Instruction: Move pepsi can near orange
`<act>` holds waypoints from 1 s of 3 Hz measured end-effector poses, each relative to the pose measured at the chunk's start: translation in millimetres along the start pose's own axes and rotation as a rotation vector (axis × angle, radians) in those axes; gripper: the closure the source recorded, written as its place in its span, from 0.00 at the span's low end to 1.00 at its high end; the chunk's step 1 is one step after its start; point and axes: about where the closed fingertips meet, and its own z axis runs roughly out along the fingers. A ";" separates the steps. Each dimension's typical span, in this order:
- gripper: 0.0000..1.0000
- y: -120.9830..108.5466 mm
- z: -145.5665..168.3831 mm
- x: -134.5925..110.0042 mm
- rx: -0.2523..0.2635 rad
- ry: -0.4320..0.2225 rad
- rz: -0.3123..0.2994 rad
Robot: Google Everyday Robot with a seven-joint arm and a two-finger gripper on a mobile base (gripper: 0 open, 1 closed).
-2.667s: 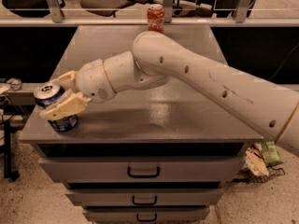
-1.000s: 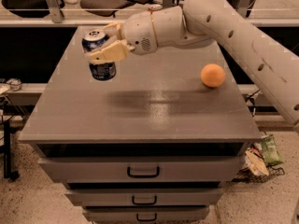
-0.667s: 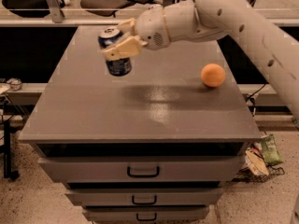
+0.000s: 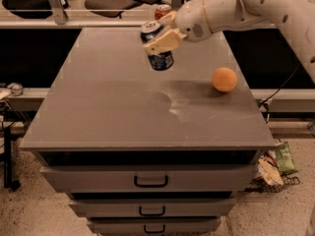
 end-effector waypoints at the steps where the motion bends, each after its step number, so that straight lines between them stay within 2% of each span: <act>1: 1.00 -13.3 -24.7 27.9 0.068 0.006 0.039; 2: 1.00 -20.7 -43.0 56.7 0.129 -0.058 0.079; 3: 1.00 -27.5 -59.6 73.2 0.164 -0.102 0.083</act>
Offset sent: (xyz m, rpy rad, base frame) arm 0.0191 -0.1124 -0.0402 0.1906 -0.0238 -0.2127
